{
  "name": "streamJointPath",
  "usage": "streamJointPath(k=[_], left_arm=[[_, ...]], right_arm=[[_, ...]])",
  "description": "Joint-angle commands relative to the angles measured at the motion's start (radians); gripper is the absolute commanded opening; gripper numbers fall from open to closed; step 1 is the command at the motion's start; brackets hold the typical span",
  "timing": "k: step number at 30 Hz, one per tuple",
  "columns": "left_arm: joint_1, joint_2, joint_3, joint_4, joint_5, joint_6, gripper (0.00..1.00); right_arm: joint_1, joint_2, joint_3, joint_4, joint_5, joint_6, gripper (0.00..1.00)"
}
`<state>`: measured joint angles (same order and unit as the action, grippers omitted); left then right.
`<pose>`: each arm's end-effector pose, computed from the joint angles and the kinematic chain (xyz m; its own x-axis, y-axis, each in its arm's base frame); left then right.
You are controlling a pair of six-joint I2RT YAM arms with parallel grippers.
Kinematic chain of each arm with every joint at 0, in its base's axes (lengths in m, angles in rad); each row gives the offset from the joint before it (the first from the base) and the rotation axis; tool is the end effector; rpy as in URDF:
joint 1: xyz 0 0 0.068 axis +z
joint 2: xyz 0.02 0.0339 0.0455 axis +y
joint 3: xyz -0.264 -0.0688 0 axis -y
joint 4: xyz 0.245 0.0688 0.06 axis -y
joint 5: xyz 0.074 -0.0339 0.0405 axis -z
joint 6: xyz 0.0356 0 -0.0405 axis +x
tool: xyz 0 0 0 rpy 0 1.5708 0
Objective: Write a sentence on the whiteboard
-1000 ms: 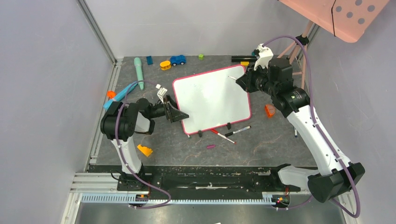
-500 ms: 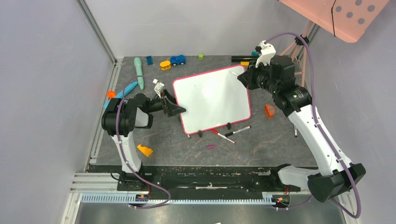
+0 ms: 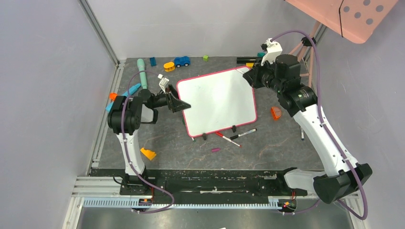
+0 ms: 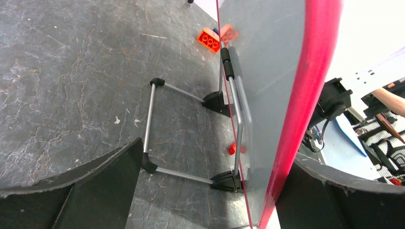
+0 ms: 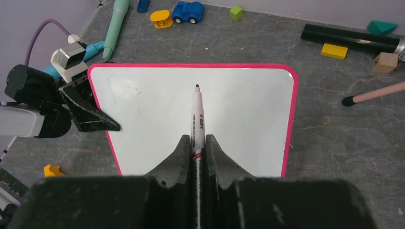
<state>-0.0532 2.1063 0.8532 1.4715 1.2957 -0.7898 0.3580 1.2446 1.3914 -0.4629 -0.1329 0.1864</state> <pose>0.3676 -0.0539 0.1447 -0.5243 -0.1653 -0.8354 0.8243 0.1476 -0.5465 0.2539 0.1000 0.4248 -0.3723 0.0568 -0.9264 -0.4033 0.8891 0.2166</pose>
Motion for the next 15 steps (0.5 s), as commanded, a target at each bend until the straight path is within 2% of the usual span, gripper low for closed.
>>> streamJointPath(k=[1, 8, 15], left_arm=[[-0.004, 0.011, 0.033, 0.085, 0.037, -0.033, 1.0], [-0.012, -0.022, 0.007, 0.085, 0.041, 0.011, 1.0], [-0.009, 0.006, 0.027, 0.085, 0.021, -0.029, 1.0]], right_arm=[[0.004, -0.012, 0.003, 0.059, 0.041, 0.011, 0.0], [0.004, 0.0, 0.008, 0.057, 0.041, 0.025, 0.0], [0.004, 0.026, 0.03, 0.056, 0.007, 0.028, 0.0]])
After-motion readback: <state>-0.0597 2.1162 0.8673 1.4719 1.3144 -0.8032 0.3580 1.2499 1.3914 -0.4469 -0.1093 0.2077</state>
